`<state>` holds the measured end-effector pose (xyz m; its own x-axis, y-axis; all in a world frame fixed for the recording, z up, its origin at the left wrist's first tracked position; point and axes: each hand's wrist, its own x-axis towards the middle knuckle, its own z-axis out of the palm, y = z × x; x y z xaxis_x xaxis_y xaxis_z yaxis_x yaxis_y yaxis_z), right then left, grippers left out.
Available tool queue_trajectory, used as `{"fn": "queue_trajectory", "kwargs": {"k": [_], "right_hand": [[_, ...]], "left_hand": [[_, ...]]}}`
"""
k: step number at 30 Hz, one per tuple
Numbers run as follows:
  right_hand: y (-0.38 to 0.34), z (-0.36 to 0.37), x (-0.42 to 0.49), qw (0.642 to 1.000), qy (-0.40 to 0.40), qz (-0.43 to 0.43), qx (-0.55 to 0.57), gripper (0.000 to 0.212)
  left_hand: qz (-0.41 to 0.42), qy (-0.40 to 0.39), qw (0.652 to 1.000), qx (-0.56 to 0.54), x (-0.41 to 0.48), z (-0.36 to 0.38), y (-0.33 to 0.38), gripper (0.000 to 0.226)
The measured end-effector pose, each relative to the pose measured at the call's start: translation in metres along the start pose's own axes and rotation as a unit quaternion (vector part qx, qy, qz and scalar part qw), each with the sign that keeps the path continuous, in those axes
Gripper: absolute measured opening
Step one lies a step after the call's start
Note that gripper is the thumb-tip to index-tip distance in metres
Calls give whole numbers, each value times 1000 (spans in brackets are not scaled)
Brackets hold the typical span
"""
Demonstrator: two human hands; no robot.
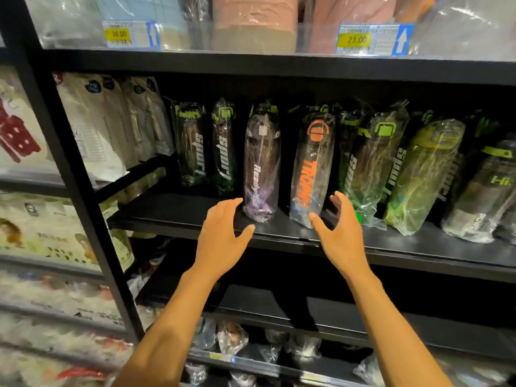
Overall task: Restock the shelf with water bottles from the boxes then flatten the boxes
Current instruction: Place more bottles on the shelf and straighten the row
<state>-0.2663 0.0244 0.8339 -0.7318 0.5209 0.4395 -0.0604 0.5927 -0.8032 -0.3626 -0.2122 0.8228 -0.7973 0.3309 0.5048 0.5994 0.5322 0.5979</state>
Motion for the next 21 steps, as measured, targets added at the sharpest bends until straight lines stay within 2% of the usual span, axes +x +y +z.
{"fn": "queue_trajectory", "kwargs": {"k": [4, 8, 12, 16, 21], "right_hand": [[26, -18, -63, 992, 62, -91, -54, 56], [77, -31, -142, 981, 56, -122, -141, 49], [130, -49, -230, 973, -15, -73, -217, 63], [168, -80, -314, 959, -78, 21, -273, 77], [199, -137, -422, 936, -114, 108, -314, 77]], "left_hand": [[44, 16, 998, 51, -70, -2, -5, 49], [78, -16, 992, 94, -145, 9, -14, 46], [92, -76, 987, 111, -222, 41, -27, 54], [71, -154, 983, 64, -299, 81, -39, 60], [103, -166, 980, 34, -388, 131, -10, 58]]}}
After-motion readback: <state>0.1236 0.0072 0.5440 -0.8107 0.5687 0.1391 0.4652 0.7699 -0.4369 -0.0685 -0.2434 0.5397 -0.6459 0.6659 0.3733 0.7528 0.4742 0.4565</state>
